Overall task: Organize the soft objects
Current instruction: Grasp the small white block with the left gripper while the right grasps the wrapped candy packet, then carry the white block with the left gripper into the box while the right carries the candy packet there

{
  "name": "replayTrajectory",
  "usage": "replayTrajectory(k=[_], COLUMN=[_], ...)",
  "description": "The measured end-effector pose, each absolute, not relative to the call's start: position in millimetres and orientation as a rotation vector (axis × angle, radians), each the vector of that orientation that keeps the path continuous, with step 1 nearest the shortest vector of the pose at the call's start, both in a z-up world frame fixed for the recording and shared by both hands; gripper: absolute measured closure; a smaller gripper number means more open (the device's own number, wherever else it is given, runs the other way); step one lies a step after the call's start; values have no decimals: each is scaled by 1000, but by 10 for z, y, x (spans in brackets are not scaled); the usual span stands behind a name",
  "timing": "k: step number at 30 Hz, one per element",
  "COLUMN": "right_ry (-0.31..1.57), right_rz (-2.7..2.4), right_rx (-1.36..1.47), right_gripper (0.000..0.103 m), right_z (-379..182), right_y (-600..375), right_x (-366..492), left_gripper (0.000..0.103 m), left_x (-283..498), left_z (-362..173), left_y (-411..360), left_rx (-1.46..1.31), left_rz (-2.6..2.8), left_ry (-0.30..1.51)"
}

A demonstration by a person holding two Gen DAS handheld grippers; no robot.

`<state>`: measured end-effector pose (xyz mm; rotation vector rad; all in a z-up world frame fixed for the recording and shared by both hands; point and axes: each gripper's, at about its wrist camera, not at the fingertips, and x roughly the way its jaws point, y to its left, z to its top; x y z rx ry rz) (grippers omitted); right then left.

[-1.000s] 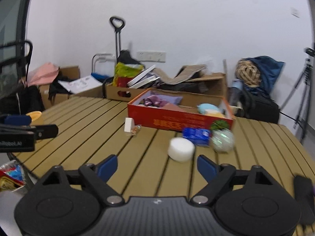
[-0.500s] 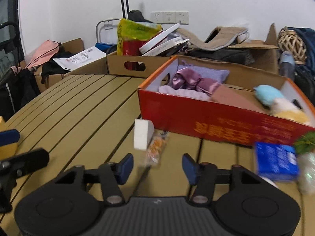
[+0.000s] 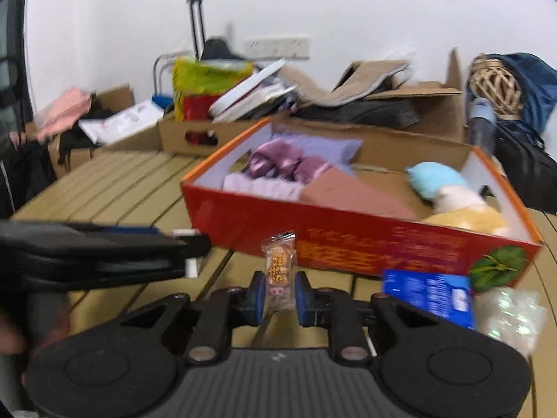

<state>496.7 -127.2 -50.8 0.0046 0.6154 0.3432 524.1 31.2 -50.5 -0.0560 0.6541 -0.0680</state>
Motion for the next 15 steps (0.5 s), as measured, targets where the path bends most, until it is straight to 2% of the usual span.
replayTrajectory(k=[2,6,15], right_ry=[589,533,500], right_rz=[340,341,319], right_rx=[11,14,35], right_gripper=[86,86,86], right_z=[-431,-214,9], right_y=[-1332,-1438,-1837], right_x=[4916,4718,3637], left_gripper=[84,85,85], left_x=[5201,4992,3829], left_z=[-504,-307,418], left_y=[267,317,109], left_rx=[-16,-53,-56], left_rz=[-55,-50,-97], left_ry=[638,643,538])
